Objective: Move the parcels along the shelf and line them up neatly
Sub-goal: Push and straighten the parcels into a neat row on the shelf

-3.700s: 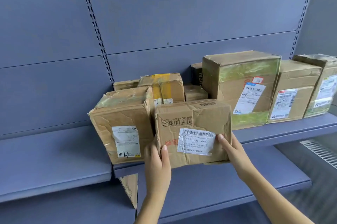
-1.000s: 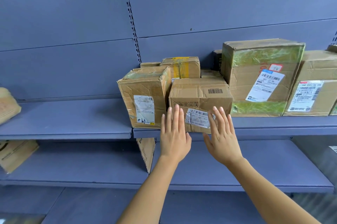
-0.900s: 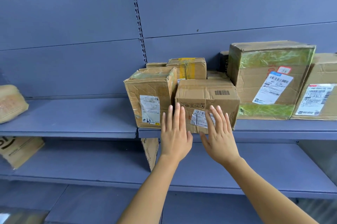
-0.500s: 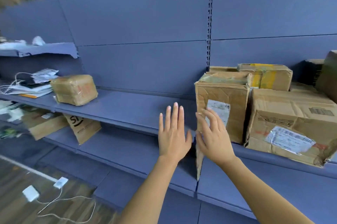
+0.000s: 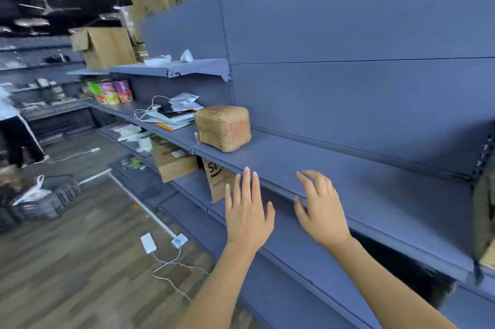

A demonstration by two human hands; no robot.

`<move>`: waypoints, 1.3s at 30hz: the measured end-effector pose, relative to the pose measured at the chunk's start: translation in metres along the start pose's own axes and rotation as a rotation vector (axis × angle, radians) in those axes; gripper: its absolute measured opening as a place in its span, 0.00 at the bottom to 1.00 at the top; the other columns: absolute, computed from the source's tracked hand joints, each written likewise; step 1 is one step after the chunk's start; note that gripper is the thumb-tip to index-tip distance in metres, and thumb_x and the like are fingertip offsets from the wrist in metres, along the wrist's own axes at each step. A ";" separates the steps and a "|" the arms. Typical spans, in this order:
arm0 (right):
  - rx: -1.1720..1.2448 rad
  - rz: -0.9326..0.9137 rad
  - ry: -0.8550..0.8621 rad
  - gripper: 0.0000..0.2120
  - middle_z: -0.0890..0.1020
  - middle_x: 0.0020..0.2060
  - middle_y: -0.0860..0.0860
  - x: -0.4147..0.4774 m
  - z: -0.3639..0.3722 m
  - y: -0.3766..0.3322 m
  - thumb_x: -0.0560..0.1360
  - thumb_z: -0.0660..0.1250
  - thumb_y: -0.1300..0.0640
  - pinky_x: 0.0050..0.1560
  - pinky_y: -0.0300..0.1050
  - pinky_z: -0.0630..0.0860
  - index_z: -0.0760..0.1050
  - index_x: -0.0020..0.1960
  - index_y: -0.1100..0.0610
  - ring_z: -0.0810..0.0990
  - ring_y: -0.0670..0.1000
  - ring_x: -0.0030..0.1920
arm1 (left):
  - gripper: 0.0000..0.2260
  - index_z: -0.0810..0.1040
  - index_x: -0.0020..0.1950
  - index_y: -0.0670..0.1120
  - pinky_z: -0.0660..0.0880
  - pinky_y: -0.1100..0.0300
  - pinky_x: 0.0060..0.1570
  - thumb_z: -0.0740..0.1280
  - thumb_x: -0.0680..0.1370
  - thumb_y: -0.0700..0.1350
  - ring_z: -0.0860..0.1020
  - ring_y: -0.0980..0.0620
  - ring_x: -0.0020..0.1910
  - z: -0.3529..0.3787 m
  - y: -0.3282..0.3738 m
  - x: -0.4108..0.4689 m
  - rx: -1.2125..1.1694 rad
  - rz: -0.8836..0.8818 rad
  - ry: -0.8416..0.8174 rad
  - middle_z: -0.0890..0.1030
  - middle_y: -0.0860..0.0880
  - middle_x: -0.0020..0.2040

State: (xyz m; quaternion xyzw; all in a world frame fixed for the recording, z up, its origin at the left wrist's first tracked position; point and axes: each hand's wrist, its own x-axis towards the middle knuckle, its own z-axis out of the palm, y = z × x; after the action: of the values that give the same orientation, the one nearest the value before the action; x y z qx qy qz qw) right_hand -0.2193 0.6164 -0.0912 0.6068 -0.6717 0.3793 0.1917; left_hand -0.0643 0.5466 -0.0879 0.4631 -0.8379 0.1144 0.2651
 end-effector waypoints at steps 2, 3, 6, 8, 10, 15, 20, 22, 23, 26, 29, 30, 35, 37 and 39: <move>0.027 -0.020 -0.012 0.21 0.73 0.62 0.55 0.015 0.023 -0.011 0.75 0.57 0.54 0.52 0.52 0.75 0.68 0.66 0.58 0.68 0.55 0.62 | 0.31 0.66 0.72 0.39 0.66 0.43 0.67 0.59 0.73 0.54 0.69 0.42 0.70 0.004 -0.024 0.007 0.023 -0.052 -0.006 0.66 0.41 0.73; 0.034 -0.034 -0.016 0.21 0.74 0.62 0.55 0.023 0.034 -0.016 0.75 0.56 0.53 0.52 0.52 0.75 0.68 0.66 0.58 0.68 0.55 0.62 | 0.31 0.66 0.72 0.39 0.65 0.43 0.67 0.56 0.73 0.55 0.69 0.42 0.70 0.006 -0.035 0.012 0.034 -0.073 -0.009 0.66 0.42 0.73; 0.060 -0.053 -0.035 0.21 0.74 0.62 0.55 0.047 0.063 -0.025 0.75 0.59 0.53 0.51 0.52 0.75 0.69 0.66 0.58 0.69 0.54 0.61 | 0.31 0.66 0.73 0.40 0.65 0.42 0.67 0.53 0.73 0.56 0.69 0.42 0.70 0.012 -0.058 0.031 0.042 -0.118 -0.015 0.67 0.42 0.73; 0.076 -0.051 -0.043 0.22 0.74 0.62 0.55 0.064 0.082 -0.025 0.74 0.61 0.54 0.51 0.52 0.74 0.69 0.67 0.58 0.69 0.54 0.61 | 0.31 0.66 0.73 0.40 0.65 0.43 0.67 0.53 0.74 0.56 0.69 0.42 0.70 0.019 -0.070 0.048 0.042 -0.129 -0.013 0.67 0.41 0.73; 0.077 -0.057 -0.041 0.22 0.74 0.62 0.55 0.083 0.101 -0.024 0.74 0.62 0.54 0.51 0.52 0.74 0.70 0.67 0.59 0.68 0.53 0.61 | 0.31 0.66 0.72 0.40 0.65 0.42 0.67 0.53 0.74 0.55 0.69 0.41 0.69 0.028 -0.081 0.067 0.042 -0.140 -0.007 0.67 0.41 0.73; 0.071 -0.080 -0.062 0.23 0.74 0.63 0.55 0.135 0.142 -0.005 0.75 0.61 0.52 0.52 0.52 0.74 0.70 0.67 0.59 0.71 0.55 0.61 | 0.31 0.65 0.73 0.40 0.65 0.42 0.67 0.53 0.73 0.55 0.69 0.41 0.70 0.059 -0.098 0.118 0.033 -0.168 -0.028 0.67 0.41 0.73; 0.113 -0.018 -0.180 0.20 0.74 0.60 0.52 0.191 0.173 0.018 0.78 0.62 0.52 0.48 0.51 0.76 0.68 0.69 0.56 0.80 0.57 0.51 | 0.32 0.66 0.72 0.39 0.65 0.42 0.67 0.53 0.74 0.56 0.69 0.40 0.70 0.081 -0.120 0.180 0.012 -0.181 0.001 0.68 0.41 0.72; 0.118 0.025 -0.255 0.17 0.76 0.57 0.49 0.209 0.187 0.024 0.80 0.58 0.49 0.46 0.51 0.77 0.68 0.67 0.52 0.81 0.54 0.50 | 0.32 0.64 0.73 0.39 0.63 0.44 0.69 0.51 0.75 0.57 0.66 0.41 0.71 0.086 -0.130 0.203 -0.001 -0.211 0.007 0.66 0.41 0.73; 0.124 0.040 -0.275 0.16 0.76 0.56 0.48 0.214 0.193 0.026 0.80 0.57 0.48 0.46 0.52 0.77 0.69 0.65 0.52 0.81 0.54 0.50 | 0.33 0.61 0.75 0.39 0.59 0.45 0.71 0.51 0.75 0.57 0.62 0.42 0.73 0.089 -0.134 0.210 -0.012 -0.226 -0.008 0.63 0.42 0.75; 0.184 0.090 -0.273 0.12 0.77 0.54 0.46 0.224 0.205 0.029 0.79 0.59 0.51 0.45 0.50 0.77 0.72 0.61 0.51 0.79 0.51 0.53 | 0.31 0.49 0.78 0.42 0.47 0.50 0.75 0.51 0.80 0.57 0.47 0.46 0.77 0.106 -0.145 0.231 -0.085 -0.294 -0.071 0.47 0.46 0.79; 0.201 0.157 -0.320 0.13 0.76 0.57 0.45 0.235 0.215 0.037 0.79 0.59 0.51 0.48 0.49 0.76 0.71 0.63 0.50 0.77 0.50 0.57 | 0.31 0.47 0.78 0.44 0.45 0.51 0.75 0.53 0.81 0.56 0.43 0.48 0.77 0.116 -0.154 0.255 -0.171 -0.371 -0.069 0.45 0.47 0.79; 0.220 0.193 -0.342 0.14 0.75 0.58 0.45 0.240 0.218 0.039 0.79 0.59 0.51 0.49 0.50 0.76 0.71 0.64 0.50 0.77 0.49 0.58 | 0.31 0.48 0.78 0.44 0.46 0.51 0.75 0.53 0.81 0.56 0.44 0.48 0.77 0.120 -0.158 0.264 -0.193 -0.386 -0.066 0.46 0.47 0.79; 0.574 0.558 -0.557 0.19 0.72 0.60 0.41 0.270 0.231 0.040 0.80 0.59 0.48 0.57 0.40 0.66 0.65 0.70 0.50 0.72 0.47 0.62 | 0.30 0.52 0.77 0.43 0.51 0.49 0.73 0.55 0.80 0.56 0.50 0.45 0.76 0.135 -0.183 0.311 -0.366 -0.473 -0.075 0.51 0.44 0.78; 0.708 0.659 -0.558 0.20 0.71 0.60 0.40 0.278 0.238 0.036 0.80 0.59 0.46 0.58 0.41 0.67 0.63 0.70 0.50 0.72 0.46 0.60 | 0.30 0.53 0.77 0.42 0.53 0.48 0.72 0.56 0.80 0.55 0.51 0.44 0.76 0.140 -0.198 0.329 -0.426 -0.499 -0.077 0.52 0.44 0.78; 0.846 0.730 -0.544 0.24 0.70 0.63 0.42 0.287 0.247 0.029 0.80 0.58 0.43 0.61 0.46 0.70 0.60 0.73 0.48 0.72 0.48 0.63 | 0.31 0.53 0.77 0.41 0.54 0.47 0.72 0.56 0.80 0.55 0.53 0.43 0.75 0.146 -0.214 0.346 -0.479 -0.531 -0.098 0.54 0.43 0.77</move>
State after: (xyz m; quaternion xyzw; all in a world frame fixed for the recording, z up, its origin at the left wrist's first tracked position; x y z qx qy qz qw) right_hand -0.2514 0.2399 -0.0505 0.4364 -0.6522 0.4856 -0.3852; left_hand -0.0833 0.1191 -0.0305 0.5944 -0.7031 -0.1802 0.3462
